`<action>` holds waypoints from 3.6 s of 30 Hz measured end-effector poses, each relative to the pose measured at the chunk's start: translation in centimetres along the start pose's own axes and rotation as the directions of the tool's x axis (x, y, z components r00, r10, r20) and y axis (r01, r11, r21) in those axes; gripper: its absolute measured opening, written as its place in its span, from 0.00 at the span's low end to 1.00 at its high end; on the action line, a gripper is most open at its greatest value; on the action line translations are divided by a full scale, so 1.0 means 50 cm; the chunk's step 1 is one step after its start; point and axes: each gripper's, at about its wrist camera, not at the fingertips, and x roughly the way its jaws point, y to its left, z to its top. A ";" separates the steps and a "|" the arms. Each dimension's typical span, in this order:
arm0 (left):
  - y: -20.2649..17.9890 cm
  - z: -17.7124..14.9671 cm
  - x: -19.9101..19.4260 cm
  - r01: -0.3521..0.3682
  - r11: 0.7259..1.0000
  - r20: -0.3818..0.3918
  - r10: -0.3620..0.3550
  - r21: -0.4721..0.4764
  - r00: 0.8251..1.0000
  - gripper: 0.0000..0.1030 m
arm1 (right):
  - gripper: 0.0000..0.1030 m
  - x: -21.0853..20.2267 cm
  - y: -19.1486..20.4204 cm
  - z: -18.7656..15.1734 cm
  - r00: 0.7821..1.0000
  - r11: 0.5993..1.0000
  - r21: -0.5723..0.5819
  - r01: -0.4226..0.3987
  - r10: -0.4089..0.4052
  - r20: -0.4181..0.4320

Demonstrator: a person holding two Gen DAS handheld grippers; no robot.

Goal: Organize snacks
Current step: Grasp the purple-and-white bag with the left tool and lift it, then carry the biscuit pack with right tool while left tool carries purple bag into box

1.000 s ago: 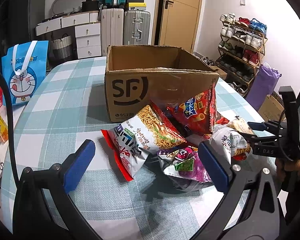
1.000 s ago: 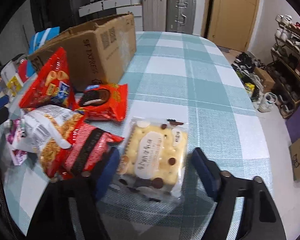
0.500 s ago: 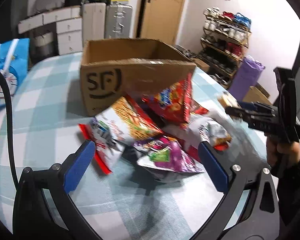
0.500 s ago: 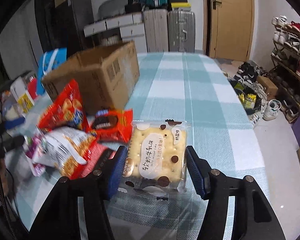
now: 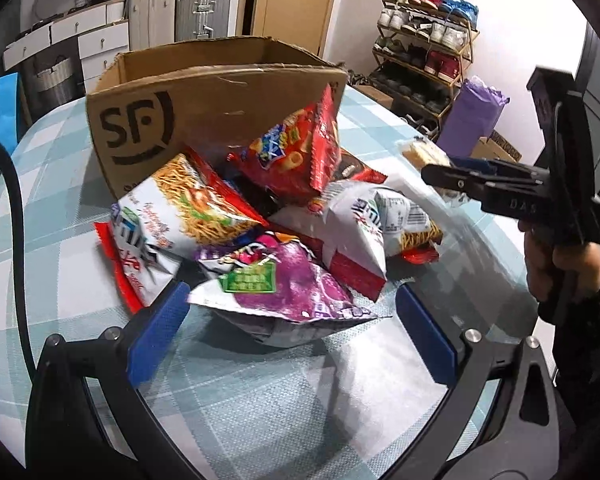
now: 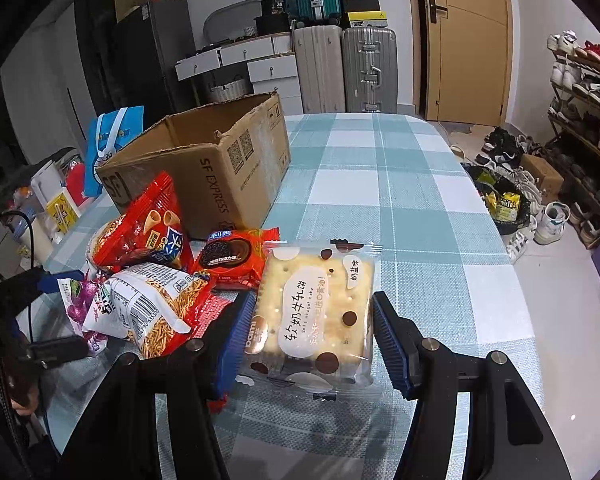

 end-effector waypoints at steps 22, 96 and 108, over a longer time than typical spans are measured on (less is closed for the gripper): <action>-0.022 -0.002 0.007 0.050 0.995 -0.008 -0.050 0.090 0.999 0.57 | 0.59 -0.003 -0.003 -0.003 1.000 1.000 0.005 -0.013 0.013 -0.002; 0.106 0.169 -0.197 -0.084 0.990 0.360 0.119 -0.111 0.925 0.55 | 0.59 -0.061 0.112 0.146 0.969 0.979 -0.073 -0.190 0.199 0.146; 0.145 0.290 -0.134 -0.119 0.985 0.349 0.157 -0.128 0.924 0.55 | 0.59 -0.009 0.137 0.233 0.959 0.971 -0.077 -0.228 0.238 0.154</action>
